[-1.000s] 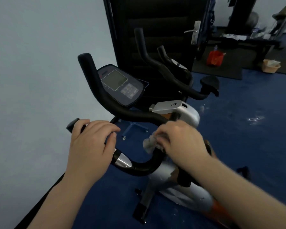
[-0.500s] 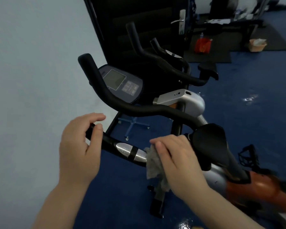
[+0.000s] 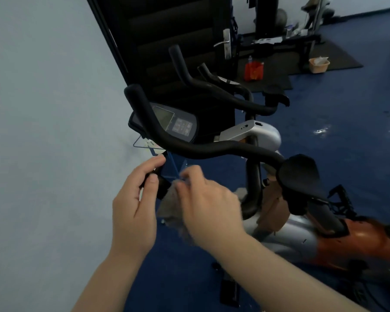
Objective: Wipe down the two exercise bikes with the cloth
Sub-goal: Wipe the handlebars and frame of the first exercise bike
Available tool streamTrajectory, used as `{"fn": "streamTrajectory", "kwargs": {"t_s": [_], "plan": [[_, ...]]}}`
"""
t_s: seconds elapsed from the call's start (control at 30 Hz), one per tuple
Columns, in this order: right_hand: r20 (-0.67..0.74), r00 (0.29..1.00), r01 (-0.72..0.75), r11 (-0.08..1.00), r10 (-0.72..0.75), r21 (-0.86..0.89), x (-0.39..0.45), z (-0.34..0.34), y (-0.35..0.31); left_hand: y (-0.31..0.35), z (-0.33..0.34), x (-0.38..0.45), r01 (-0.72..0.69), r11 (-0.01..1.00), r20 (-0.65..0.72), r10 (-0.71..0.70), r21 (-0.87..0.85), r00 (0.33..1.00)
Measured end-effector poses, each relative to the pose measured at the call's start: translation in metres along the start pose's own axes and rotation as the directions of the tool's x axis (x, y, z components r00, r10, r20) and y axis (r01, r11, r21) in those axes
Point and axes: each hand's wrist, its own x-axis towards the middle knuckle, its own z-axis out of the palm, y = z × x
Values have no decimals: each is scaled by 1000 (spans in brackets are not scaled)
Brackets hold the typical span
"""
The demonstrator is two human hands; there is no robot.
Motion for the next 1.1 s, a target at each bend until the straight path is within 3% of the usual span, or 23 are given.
{"fn": "streamTrajectory", "kwargs": {"t_s": [0.1, 0.2, 0.3, 0.4, 0.47, 0.57, 0.6, 0.63, 0.67, 0.7, 0.8, 0.87, 0.93, 1.03, 1.1], "plan": [[75, 986, -140, 987, 146, -79, -11, -9, 24, 2, -3, -1, 26, 997, 42, -23, -76, 999], [151, 987, -25, 989, 47, -144, 19, 1, 4, 4, -4, -2, 58, 987, 97, -44, -148, 994], [184, 983, 4, 998, -14, 58, 45, 15, -29, 3, -8, -1, 137, 957, 146, -102, -257, 984], [49, 998, 36, 983, -45, 182, 23, 9, -12, 2, -12, -2, 186, 947, 193, -137, -263, 972], [148, 988, 36, 994, -52, 104, 19, 7, 0, 2, -15, -3, 201, 947, 196, -153, -249, 969], [252, 967, -72, 974, 15, 217, 56, 12, -19, 3, -14, -5, 238, 927, 130, -208, -291, 969], [234, 972, -81, 954, 11, 290, 61, 14, -32, 2, -13, -6, 242, 918, 88, -226, -316, 970], [121, 993, -36, 931, -9, 364, 58, 16, -41, 1, -13, -8, 240, 914, 53, -236, -327, 970], [4, 997, 68, 919, -76, 389, 49, 15, -43, 1, -12, -10, 235, 917, 23, -241, -323, 970], [-23, 986, 163, 916, -166, 368, 41, 13, -40, 1, -12, -12, 229, 921, -2, -242, -316, 970], [102, 913, 354, 890, -396, 288, 39, 6, -16, -1, -15, -14, 229, 920, -26, -250, -319, 968], [141, 931, 286, 912, -338, 295, 55, 8, -22, 1, -16, -13, 213, 931, -45, -236, -296, 971], [103, 981, 118, 930, -163, 347, 57, 14, -35, 6, -15, -13, 163, 952, -84, -191, -260, 978], [-12, 982, 184, 956, -187, 229, 35, 18, -33, 11, -10, -14, 81, 974, -102, -104, -211, 989], [-34, 984, 177, 978, -174, 112, 15, 15, -11, 13, -5, -11, -30, 997, -62, 26, -76, 998]]}}
